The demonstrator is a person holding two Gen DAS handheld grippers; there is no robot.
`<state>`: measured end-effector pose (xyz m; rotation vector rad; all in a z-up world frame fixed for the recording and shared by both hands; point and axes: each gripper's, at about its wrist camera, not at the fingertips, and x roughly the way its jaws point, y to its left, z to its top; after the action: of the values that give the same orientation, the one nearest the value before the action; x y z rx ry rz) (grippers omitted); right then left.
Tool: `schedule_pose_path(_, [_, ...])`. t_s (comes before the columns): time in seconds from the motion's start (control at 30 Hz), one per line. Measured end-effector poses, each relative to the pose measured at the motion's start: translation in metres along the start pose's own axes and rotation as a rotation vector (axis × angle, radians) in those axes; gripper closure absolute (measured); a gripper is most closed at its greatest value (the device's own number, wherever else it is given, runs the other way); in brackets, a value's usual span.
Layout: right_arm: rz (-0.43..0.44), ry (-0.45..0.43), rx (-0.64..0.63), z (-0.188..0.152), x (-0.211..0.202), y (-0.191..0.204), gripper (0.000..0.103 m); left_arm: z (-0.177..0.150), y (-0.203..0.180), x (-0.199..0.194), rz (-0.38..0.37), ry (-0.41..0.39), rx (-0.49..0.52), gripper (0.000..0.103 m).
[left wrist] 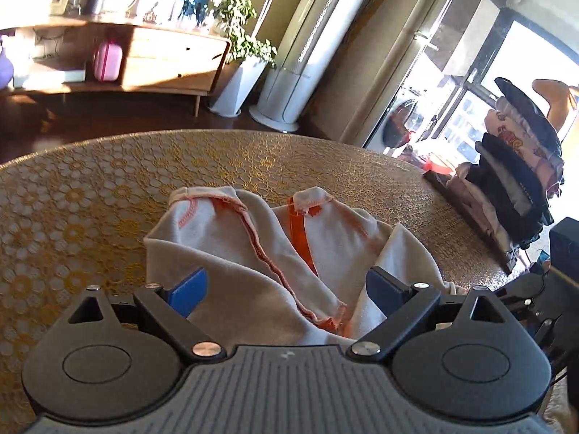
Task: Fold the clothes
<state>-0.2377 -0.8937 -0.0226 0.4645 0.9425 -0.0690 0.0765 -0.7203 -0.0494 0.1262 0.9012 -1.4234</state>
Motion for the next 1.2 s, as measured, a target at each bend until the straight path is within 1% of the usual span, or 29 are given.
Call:
schedule_pose_path(0.1, [0.013,-0.004,0.002,-0.004,0.004,0.001,0.000,0.000,0.018,0.016,0.007,0.031,-0.086,0.008])
schedule_pose_path(0.17, [0.025,-0.002,-0.026,-0.007,0.003,0.008,0.000,0.000,0.023,0.018,0.001,0.023,-0.101,0.009])
schedule_pose_path(0.2, [0.017,0.003,-0.046,-0.009,0.003,0.012,0.000,0.000,0.025,0.018,-0.003,0.015,-0.104,0.009])
schedule_pose_path(0.3, [0.000,0.009,-0.057,-0.017,-0.002,0.020,0.000,0.000,0.020,0.018,0.019,0.010,-0.073,0.009])
schedule_pose_path(0.4, [0.015,0.003,-0.057,-0.033,-0.018,0.027,0.000,-0.004,0.013,0.018,0.044,0.006,-0.031,0.009])
schedule_pose_path(0.47, [0.040,-0.020,-0.037,-0.048,-0.031,0.028,0.000,-0.005,0.010,0.019,0.057,0.003,-0.010,0.009])
schedule_pose_path(0.63, [-0.013,-0.004,0.029,-0.060,-0.024,0.024,0.000,-0.008,-0.006,0.022,0.113,0.015,0.074,0.008])
schedule_pose_path(0.7, [-0.043,-0.040,0.009,-0.065,-0.038,0.025,0.000,-0.009,-0.012,0.021,0.130,0.024,0.096,0.008])
schedule_pose_path(0.73, [-0.058,-0.059,-0.001,-0.067,-0.045,0.026,0.000,-0.009,-0.015,0.017,0.125,0.020,0.096,0.008])
schedule_pose_path(0.77, [-0.053,-0.059,0.002,-0.071,-0.051,0.026,0.000,-0.009,-0.018,0.013,0.115,0.014,0.096,0.008])
schedule_pose_path(0.9, [-0.022,-0.050,0.021,-0.088,-0.070,0.022,0.000,-0.014,-0.028,-0.001,0.074,0.002,0.071,0.008])
schedule_pose_path(0.97, [-0.020,-0.023,0.013,-0.096,-0.069,0.025,0.000,-0.019,-0.034,-0.001,0.080,0.014,0.081,0.008])
schedule_pose_path(1.07, [-0.054,-0.016,0.027,-0.102,-0.063,0.028,0.000,-0.026,-0.040,0.006,0.125,0.044,0.096,0.008])
schedule_pose_path(1.13, [-0.078,-0.012,0.038,-0.107,-0.060,0.030,0.000,-0.031,-0.042,0.012,0.189,0.058,0.129,0.008])
schedule_pose_path(1.2, [-0.041,-0.046,0.050,-0.108,-0.071,0.040,0.000,-0.035,-0.043,0.016,0.239,0.062,0.172,0.008])
